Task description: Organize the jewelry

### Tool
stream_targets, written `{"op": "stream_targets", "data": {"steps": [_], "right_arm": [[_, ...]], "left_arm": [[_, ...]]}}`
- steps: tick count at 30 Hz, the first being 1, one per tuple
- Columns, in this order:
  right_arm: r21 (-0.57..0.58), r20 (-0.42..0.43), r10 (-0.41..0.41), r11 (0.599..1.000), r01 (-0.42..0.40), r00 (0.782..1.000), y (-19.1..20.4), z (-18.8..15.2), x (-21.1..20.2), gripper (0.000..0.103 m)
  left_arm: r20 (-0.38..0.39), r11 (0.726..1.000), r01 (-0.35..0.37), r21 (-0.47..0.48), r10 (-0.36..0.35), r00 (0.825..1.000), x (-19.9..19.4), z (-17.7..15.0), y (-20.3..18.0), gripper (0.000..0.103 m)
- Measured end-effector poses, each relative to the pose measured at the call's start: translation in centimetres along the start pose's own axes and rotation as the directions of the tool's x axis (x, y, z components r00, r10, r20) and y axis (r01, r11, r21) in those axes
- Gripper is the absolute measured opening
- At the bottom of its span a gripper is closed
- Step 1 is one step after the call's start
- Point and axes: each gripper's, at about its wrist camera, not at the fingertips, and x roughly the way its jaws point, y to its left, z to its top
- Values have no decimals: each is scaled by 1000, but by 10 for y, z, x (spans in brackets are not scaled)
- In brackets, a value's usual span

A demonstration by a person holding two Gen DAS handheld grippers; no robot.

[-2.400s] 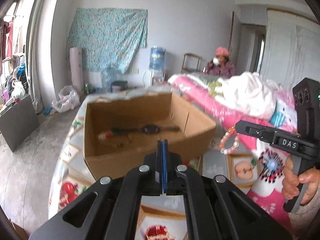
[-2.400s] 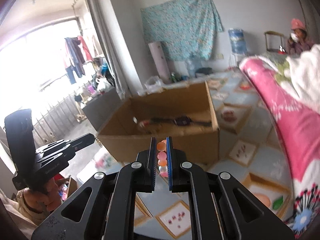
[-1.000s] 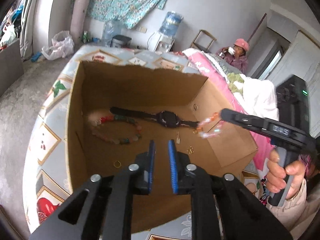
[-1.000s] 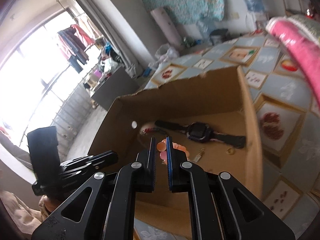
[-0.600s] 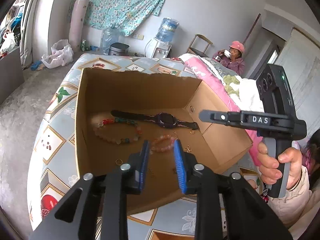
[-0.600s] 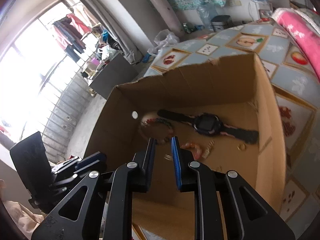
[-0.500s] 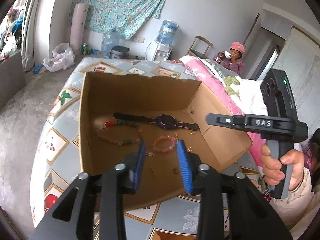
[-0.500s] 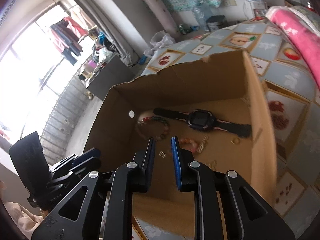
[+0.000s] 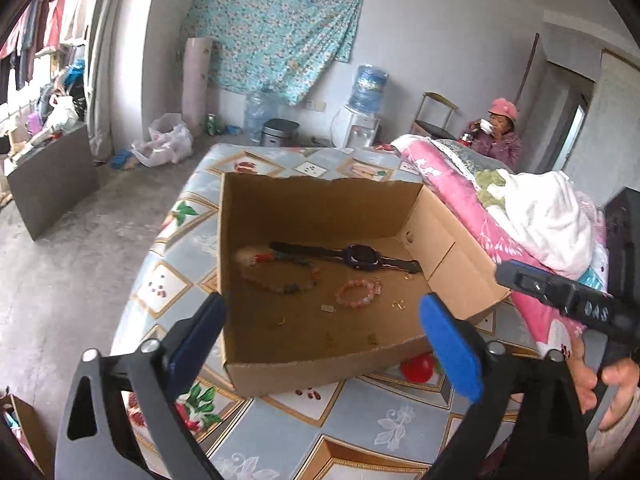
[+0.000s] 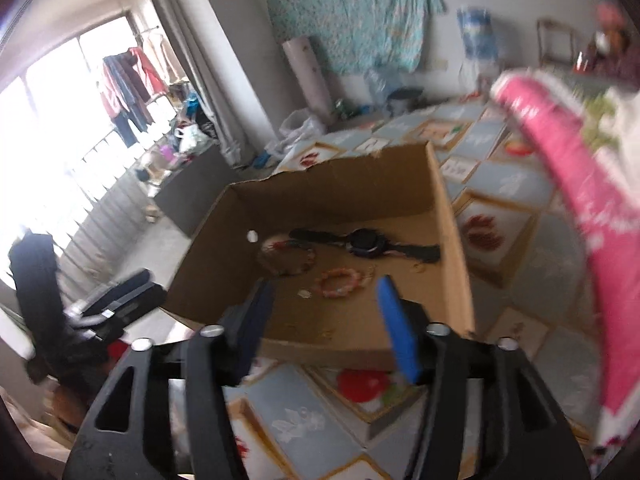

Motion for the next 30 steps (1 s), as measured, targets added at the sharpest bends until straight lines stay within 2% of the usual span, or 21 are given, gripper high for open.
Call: {"op": "stream_targets", "data": {"steps": [4, 6, 10, 12, 17, 22, 26, 28, 30], "right_arm": [[-32, 64, -61, 997, 64, 996, 9, -14, -21, 74], [-34, 82, -85, 995, 89, 993, 11, -21, -29, 81], [-29, 87, -101, 994, 104, 991, 13, -30, -35, 87], [-38, 93, -109, 993, 113, 990, 15, -31, -36, 90], [-63, 127, -135, 988, 144, 983, 20, -26, -47, 95], [-67, 151, -144, 986, 155, 978, 18, -19, -55, 95], [-68, 120, -156, 984, 165, 980, 11, -15, -53, 95], [-75, 84, -171, 981, 177, 982, 5, -16, -47, 95], [-88, 13, -195, 977, 196, 981, -1, -18, -32, 95]], "left_arm": [[24, 998, -60, 2, 60, 998, -17, -7, -6, 97], [9, 996, -86, -5, 86, 996, -22, -12, -8, 97], [-38, 986, -161, -35, 160, 986, -25, -19, -12, 97], [-38, 976, -216, -41, 214, 976, -29, -19, -14, 97], [-6, 932, -362, 7, 362, 932, -42, -14, -28, 97], [-37, 925, -378, 29, 379, 925, -38, -9, -37, 98], [-157, 935, -353, -37, 344, 926, -18, -11, -40, 97], [-219, 934, -348, -79, 324, 920, -9, -15, -42, 97], [-267, 935, -339, -104, 302, 915, 0, -20, -44, 97]]}}
